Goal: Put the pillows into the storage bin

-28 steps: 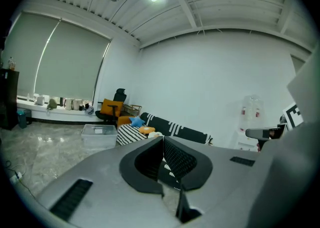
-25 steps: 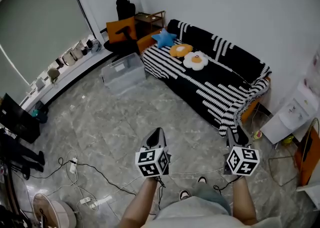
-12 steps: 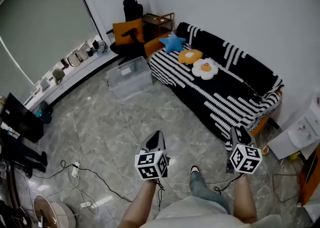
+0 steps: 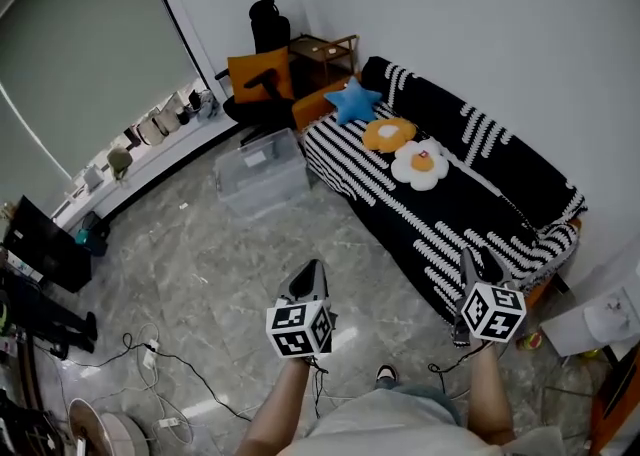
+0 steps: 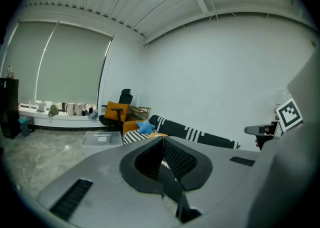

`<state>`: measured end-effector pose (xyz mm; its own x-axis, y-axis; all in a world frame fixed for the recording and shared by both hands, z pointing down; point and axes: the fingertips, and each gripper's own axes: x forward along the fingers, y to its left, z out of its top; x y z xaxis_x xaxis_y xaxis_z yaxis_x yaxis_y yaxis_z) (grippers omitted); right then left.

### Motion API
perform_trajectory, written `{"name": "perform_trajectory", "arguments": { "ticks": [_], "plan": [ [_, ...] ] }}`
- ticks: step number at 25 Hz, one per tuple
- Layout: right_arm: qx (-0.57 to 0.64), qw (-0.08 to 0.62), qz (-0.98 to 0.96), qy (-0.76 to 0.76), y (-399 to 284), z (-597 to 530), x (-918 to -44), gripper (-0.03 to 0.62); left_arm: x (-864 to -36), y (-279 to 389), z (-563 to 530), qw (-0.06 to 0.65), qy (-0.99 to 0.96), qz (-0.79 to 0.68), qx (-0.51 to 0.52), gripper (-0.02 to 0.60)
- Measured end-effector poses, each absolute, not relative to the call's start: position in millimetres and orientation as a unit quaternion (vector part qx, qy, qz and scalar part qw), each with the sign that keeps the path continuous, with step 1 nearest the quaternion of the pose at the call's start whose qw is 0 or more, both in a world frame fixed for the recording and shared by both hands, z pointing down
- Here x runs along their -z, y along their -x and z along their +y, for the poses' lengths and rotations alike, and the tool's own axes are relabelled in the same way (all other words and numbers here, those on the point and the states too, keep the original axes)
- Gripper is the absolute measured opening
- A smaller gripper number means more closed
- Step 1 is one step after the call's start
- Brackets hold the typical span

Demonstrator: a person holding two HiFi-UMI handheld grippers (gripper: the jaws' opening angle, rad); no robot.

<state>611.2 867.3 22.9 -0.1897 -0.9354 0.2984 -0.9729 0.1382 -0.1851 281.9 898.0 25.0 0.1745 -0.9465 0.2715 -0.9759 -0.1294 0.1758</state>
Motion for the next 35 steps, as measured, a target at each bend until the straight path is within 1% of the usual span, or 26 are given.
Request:
{"name": "perform_trajectory", "arguments": {
  "ticks": [7,16,21,28,35],
  "plan": [
    [-0.194,0.050,-0.756,-0.623,-612.6,802.6,-40.8,0.167,-30.5,-286.7,838.3,0.158,-0.747,-0.643,-0.063,0.012],
    [-0.218,0.069,-0.751,-0.620,-596.0,746.4,-73.7,0.167,-53.9,-271.4,765.3,0.172,-0.748,-0.638,-0.070,0.012],
    [-0.209,0.066,-0.742,-0.633,-575.4,677.4,-73.2,0.167,-57.2,-252.9,681.0,0.168,-0.760,-0.625,-0.060,0.011],
    [-0.198,0.045,-0.729,-0.654,-535.3,555.1,-48.9,0.166,-26.7,-211.0,543.3,0.141,-0.782,-0.605,-0.056,0.012],
    [-0.201,0.038,-0.718,-0.666,-493.8,458.2,-42.8,0.166,-23.3,-164.8,432.2,0.147,-0.788,-0.594,-0.057,0.011]
  ]
}}
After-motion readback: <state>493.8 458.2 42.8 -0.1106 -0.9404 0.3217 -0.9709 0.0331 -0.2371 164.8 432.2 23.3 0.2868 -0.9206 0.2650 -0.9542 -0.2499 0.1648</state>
